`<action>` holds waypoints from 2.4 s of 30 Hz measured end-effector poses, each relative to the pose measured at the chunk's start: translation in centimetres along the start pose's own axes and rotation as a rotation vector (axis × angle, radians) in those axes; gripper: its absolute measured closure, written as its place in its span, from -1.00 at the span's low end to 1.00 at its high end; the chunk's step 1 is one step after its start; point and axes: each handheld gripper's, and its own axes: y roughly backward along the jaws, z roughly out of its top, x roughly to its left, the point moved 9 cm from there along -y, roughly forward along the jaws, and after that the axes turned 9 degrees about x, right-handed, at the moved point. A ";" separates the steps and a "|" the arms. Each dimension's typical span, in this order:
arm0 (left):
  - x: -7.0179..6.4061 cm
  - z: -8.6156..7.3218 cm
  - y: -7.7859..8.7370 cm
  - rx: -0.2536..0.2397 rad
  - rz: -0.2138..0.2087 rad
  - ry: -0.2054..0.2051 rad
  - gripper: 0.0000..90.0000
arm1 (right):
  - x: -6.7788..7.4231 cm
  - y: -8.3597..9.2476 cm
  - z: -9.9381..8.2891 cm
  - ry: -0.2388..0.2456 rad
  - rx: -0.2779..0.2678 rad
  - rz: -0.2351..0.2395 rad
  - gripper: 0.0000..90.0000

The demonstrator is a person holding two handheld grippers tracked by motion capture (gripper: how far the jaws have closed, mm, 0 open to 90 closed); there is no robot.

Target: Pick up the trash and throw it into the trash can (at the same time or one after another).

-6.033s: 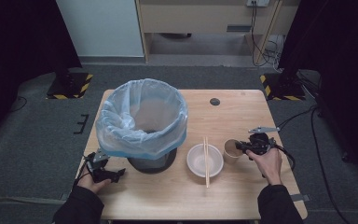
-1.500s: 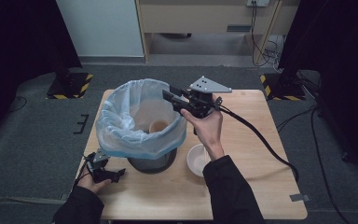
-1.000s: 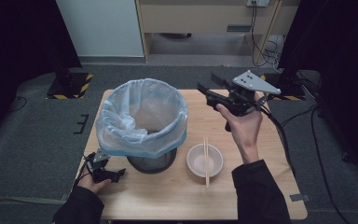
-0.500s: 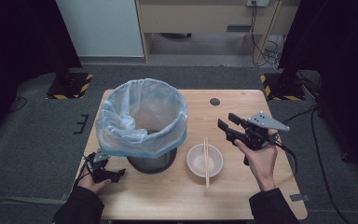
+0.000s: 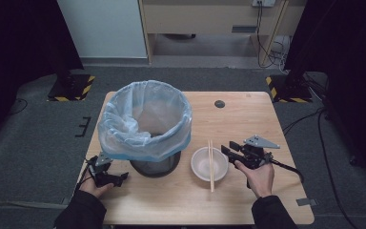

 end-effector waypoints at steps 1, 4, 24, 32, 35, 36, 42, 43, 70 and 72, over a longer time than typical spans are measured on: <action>0.0 0.0 0.0 0.000 0.000 0.000 -1.00 | 0.0 -0.3 -0.3 0.000 0.011 0.000 0.27; 0.0 0.0 0.0 0.000 0.000 0.000 -1.00 | 0.1 -1.1 -1.1 0.005 0.049 -0.004 0.28; 0.0 0.0 0.0 0.000 0.000 0.000 -1.00 | 1.3 -4.5 -3.6 -0.017 0.164 0.012 0.34; 0.0 0.0 0.0 0.000 0.000 0.000 -1.00 | 1.3 -4.8 -4.0 -0.018 0.196 0.006 0.38; 0.0 0.0 0.0 0.000 0.000 0.000 -1.00 | 1.3 -4.9 -4.1 -0.016 0.202 0.005 0.38; 0.0 0.0 0.0 0.000 0.000 0.000 -1.00 | 1.3 -4.9 -4.2 -0.019 0.208 0.005 0.38; 0.0 0.0 0.0 0.000 0.000 0.000 -1.00 | 1.3 -5.0 -4.3 -0.019 0.218 0.000 0.42; 0.0 0.0 0.0 0.000 0.000 0.000 -1.00 | 1.3 -5.0 -4.3 -0.021 0.221 0.000 0.43; 0.0 0.0 0.0 0.000 0.000 0.000 -1.00 | 1.3 -4.9 -4.7 -0.055 0.271 0.002 0.85; 0.0 0.0 0.0 0.000 0.000 0.000 -1.00 | 1.2 -4.8 -4.7 -0.056 0.273 0.001 0.88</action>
